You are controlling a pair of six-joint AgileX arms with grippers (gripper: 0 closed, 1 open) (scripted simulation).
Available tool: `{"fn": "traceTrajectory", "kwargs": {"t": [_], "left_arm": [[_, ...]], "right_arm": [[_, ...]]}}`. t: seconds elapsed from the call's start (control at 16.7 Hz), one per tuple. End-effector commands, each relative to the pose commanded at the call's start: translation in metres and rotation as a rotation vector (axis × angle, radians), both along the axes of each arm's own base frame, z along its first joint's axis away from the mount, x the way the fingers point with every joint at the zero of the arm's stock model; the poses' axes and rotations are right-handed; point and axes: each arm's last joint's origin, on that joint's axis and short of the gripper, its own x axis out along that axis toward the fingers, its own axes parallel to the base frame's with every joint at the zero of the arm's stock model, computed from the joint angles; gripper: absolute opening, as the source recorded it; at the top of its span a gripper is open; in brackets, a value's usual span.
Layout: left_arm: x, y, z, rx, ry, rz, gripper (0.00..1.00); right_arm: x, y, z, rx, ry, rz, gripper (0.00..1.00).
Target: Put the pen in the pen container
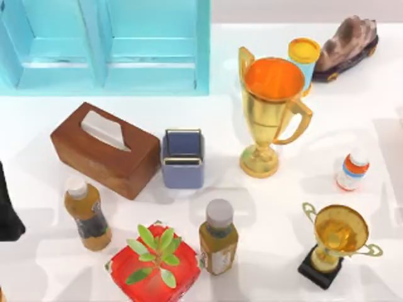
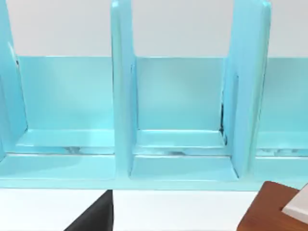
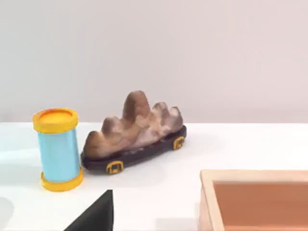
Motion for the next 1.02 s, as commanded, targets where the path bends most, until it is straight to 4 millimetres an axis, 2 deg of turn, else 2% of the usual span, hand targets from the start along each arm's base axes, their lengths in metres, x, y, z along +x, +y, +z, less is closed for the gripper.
{"fn": "traceTrajectory", "kwargs": {"t": [0.18, 0.3, 0.6, 0.84, 1.02], "left_arm": [[0.0, 0.001, 0.001, -0.001, 0.007, 0.004, 1.0], [0.001, 0.003, 0.01, -0.009, 0.041, 0.02, 1.0], [0.017, 0.017, 0.051, -0.076, 0.237, 0.066, 1.0], [0.061, 0.044, 0.084, -0.211, 0.481, 0.099, 1.0], [0.108, 0.079, 0.095, -0.364, 0.658, 0.128, 1.0]], "right_arm": [[0.0, 0.0, 0.0, 0.0, 0.0, 0.0, 1.0], [0.0, 0.0, 0.0, 0.0, 0.0, 0.0, 1.0], [0.0, 0.0, 0.0, 0.0, 0.0, 0.0, 1.0], [0.0, 0.0, 0.0, 0.0, 0.0, 0.0, 1.0], [0.0, 0.0, 0.0, 0.0, 0.0, 0.0, 1.0]]}}
